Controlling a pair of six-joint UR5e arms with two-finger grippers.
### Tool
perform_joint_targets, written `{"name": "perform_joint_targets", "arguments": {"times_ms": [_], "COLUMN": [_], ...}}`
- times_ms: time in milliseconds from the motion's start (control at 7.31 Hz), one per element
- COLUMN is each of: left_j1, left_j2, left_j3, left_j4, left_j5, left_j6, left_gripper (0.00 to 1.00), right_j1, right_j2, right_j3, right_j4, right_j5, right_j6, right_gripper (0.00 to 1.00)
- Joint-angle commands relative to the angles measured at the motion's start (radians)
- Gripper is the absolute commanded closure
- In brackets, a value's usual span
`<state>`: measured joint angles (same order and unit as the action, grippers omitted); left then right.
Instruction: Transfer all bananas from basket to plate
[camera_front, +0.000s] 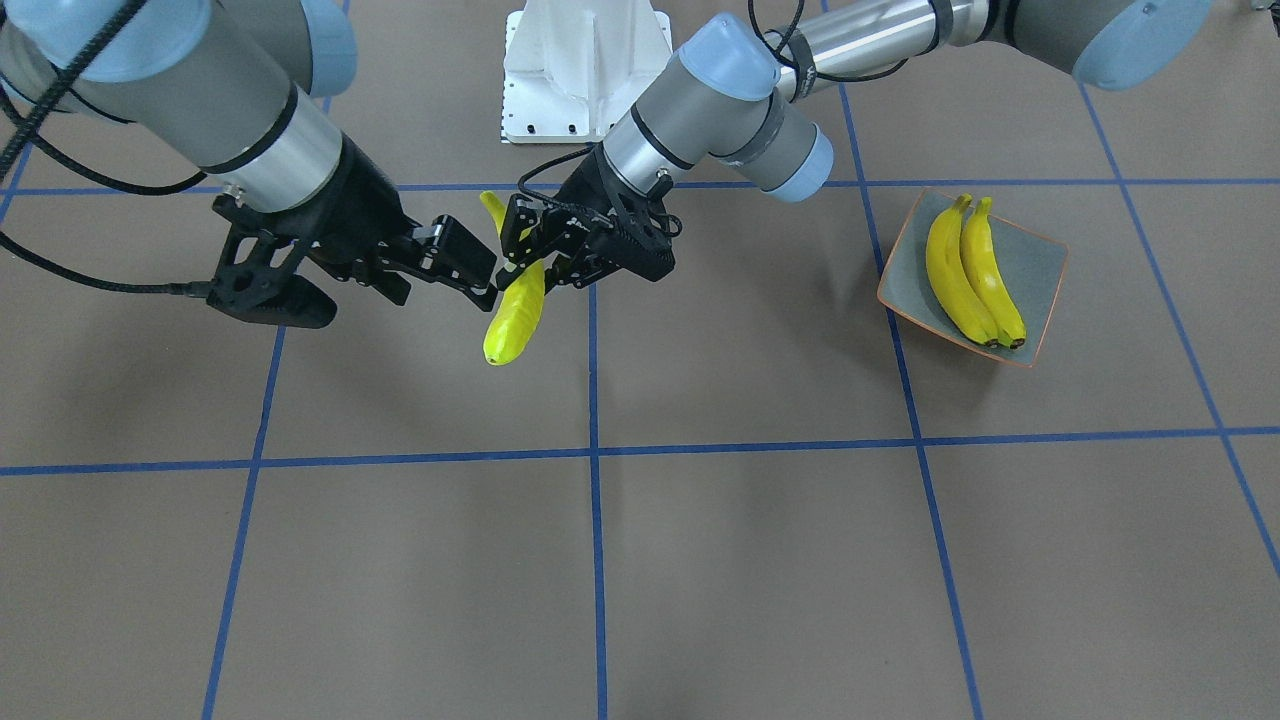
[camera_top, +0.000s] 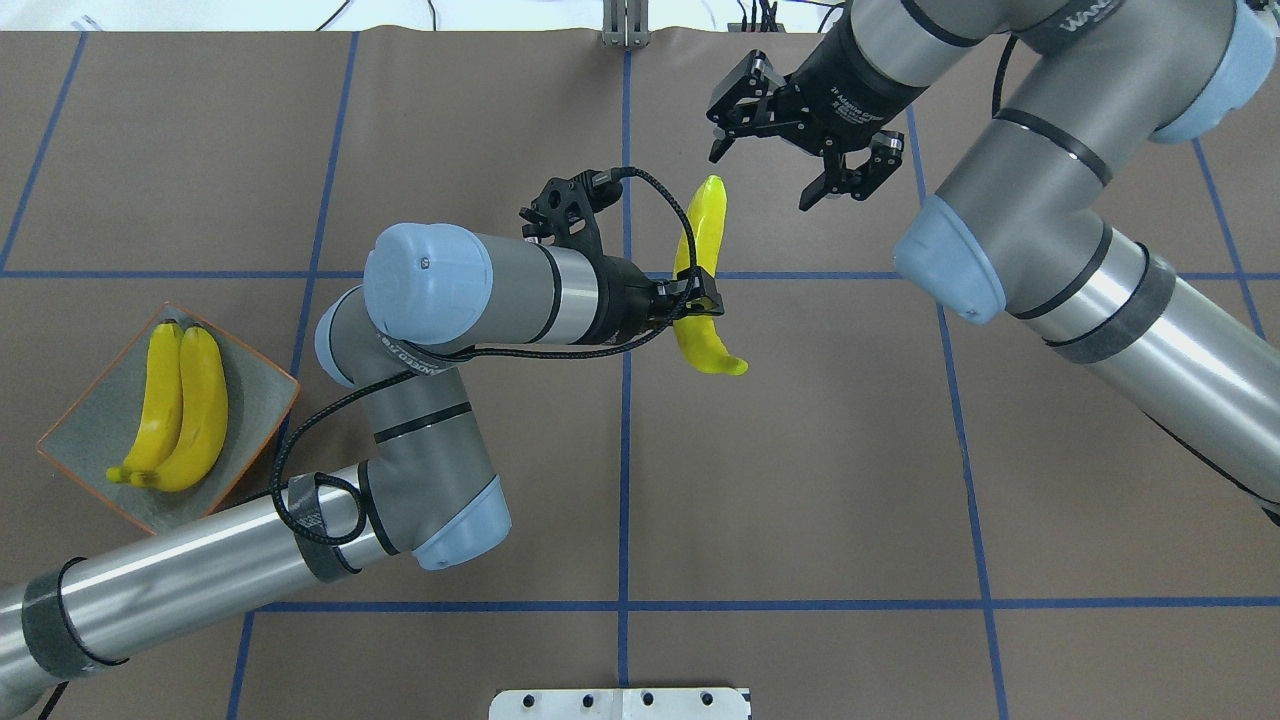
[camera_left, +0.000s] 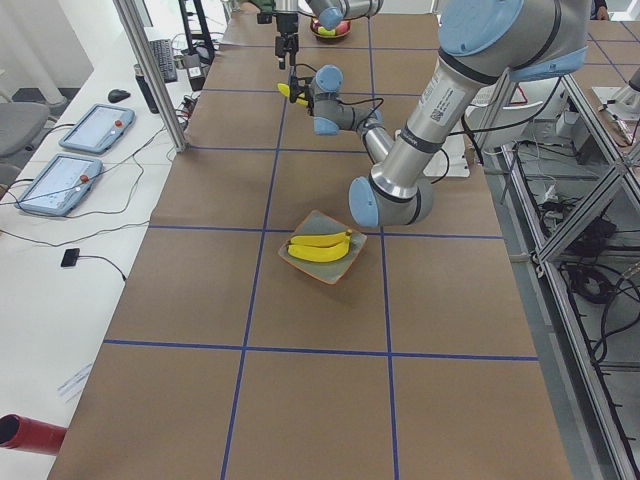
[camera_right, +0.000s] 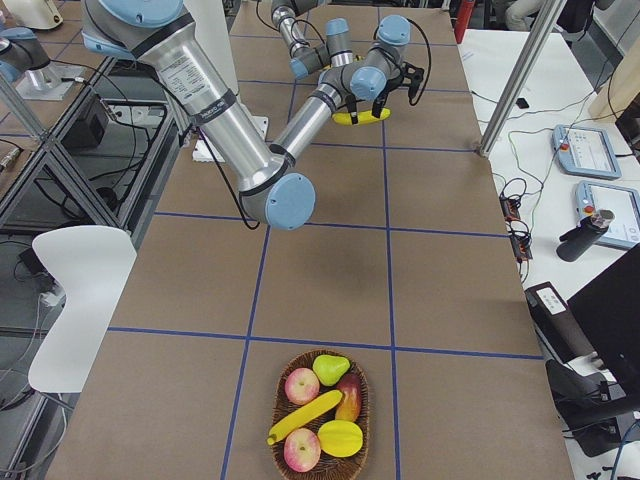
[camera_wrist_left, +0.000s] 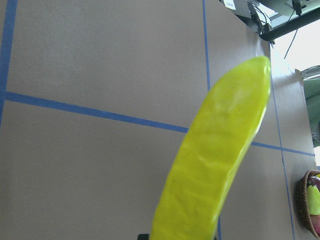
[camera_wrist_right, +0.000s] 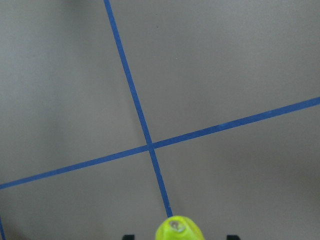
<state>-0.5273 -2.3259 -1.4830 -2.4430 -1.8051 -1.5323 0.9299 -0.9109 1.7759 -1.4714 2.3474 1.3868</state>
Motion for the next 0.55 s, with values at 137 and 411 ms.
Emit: {"name": "perform_joint_targets", "arguments": {"times_ms": [137, 411], "left_j1": [-0.152, -0.230], "left_j2": [0.161, 0.447], "left_j3": [-0.067, -0.279], "left_j4": [0.015, 0.060], "left_j5": [-0.210, -0.255], "left_j6": [-0.003, -0.003], "left_gripper": [1.00, 1.00], "right_j1": [0.076, 0.092], "right_j2": [-0.170, -0.209], "right_j3": [0.108, 0.100], "right_j4": [0.006, 0.006], "right_j5": [-0.028, -0.054], "right_j6": [-0.136, -0.213], "right_gripper": [0.00, 0.00]}}
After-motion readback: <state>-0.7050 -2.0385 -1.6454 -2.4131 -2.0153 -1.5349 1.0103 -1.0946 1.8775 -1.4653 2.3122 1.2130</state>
